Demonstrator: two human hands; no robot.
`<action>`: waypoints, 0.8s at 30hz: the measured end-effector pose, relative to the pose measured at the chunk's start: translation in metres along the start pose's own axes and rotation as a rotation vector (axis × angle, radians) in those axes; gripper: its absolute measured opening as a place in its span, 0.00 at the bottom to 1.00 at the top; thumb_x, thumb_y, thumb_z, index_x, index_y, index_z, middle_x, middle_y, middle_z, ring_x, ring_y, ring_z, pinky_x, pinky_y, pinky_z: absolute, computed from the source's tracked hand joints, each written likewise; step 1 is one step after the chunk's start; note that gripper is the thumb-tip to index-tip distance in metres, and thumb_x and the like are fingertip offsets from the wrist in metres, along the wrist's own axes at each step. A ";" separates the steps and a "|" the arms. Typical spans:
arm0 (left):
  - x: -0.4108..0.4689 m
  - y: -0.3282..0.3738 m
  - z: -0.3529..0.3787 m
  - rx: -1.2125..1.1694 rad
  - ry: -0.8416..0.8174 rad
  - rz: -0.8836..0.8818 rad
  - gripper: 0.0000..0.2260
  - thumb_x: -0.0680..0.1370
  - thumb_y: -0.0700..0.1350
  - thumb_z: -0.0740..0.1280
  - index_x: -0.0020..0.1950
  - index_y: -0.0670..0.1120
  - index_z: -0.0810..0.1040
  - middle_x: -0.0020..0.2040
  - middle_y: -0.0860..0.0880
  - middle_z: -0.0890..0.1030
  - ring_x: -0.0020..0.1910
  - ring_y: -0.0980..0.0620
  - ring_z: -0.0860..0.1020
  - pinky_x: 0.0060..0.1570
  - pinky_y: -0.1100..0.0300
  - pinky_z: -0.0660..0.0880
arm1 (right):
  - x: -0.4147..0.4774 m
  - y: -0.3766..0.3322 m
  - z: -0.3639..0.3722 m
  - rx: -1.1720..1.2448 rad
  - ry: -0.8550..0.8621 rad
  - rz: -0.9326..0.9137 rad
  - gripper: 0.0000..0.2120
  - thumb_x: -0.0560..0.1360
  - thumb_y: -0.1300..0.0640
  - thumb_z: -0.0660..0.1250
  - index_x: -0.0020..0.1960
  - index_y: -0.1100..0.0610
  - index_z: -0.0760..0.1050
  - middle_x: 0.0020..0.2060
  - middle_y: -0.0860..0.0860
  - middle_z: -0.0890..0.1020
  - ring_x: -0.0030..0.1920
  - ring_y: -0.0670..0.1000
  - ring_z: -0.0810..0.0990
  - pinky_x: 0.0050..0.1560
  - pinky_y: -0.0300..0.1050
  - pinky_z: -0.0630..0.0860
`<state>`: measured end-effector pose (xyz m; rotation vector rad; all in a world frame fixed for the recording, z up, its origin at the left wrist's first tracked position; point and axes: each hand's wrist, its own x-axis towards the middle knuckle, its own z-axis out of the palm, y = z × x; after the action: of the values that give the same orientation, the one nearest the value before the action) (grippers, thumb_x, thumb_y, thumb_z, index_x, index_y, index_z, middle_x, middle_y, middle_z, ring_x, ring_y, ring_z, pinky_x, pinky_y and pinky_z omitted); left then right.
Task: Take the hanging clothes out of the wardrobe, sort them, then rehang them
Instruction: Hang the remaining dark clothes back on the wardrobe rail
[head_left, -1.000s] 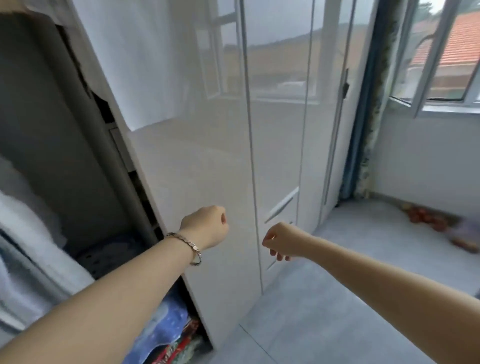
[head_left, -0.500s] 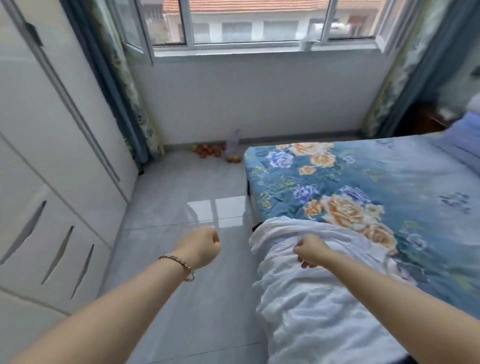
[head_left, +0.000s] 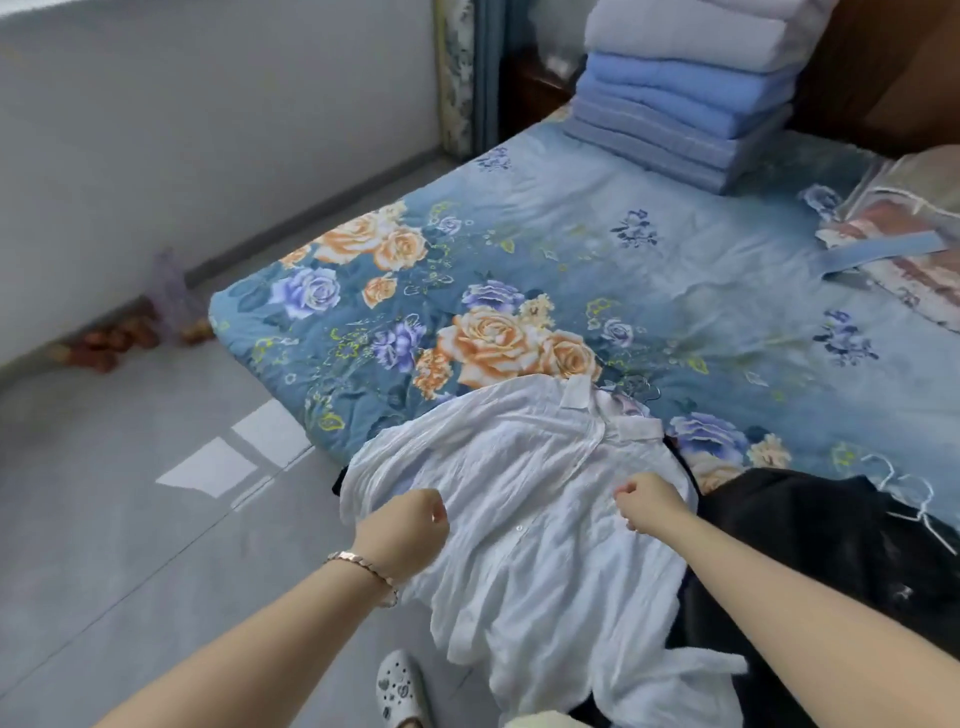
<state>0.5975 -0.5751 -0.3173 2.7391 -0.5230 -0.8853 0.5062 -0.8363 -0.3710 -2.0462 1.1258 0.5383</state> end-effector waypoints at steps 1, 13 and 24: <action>0.013 0.002 -0.001 0.028 -0.025 0.034 0.08 0.77 0.44 0.55 0.45 0.52 0.73 0.48 0.53 0.79 0.43 0.51 0.75 0.43 0.60 0.72 | 0.005 0.005 0.000 0.023 0.026 0.032 0.14 0.76 0.61 0.56 0.51 0.67 0.76 0.40 0.58 0.78 0.41 0.57 0.78 0.42 0.46 0.75; 0.183 0.072 0.021 0.088 -0.113 0.185 0.12 0.79 0.43 0.55 0.58 0.52 0.75 0.55 0.52 0.78 0.45 0.52 0.73 0.34 0.61 0.68 | 0.127 0.051 -0.008 0.013 0.164 0.249 0.14 0.77 0.63 0.58 0.57 0.68 0.76 0.57 0.61 0.78 0.57 0.61 0.76 0.53 0.48 0.74; 0.332 0.117 0.103 0.133 -0.197 0.114 0.11 0.80 0.44 0.56 0.57 0.51 0.75 0.57 0.52 0.78 0.54 0.51 0.75 0.47 0.61 0.71 | 0.337 0.062 -0.018 -0.125 0.251 0.286 0.22 0.77 0.53 0.59 0.67 0.63 0.66 0.65 0.63 0.69 0.66 0.62 0.68 0.65 0.51 0.66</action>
<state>0.7555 -0.8225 -0.5365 2.7202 -0.7927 -1.1359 0.6324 -1.0548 -0.6032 -2.1143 1.5849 0.5103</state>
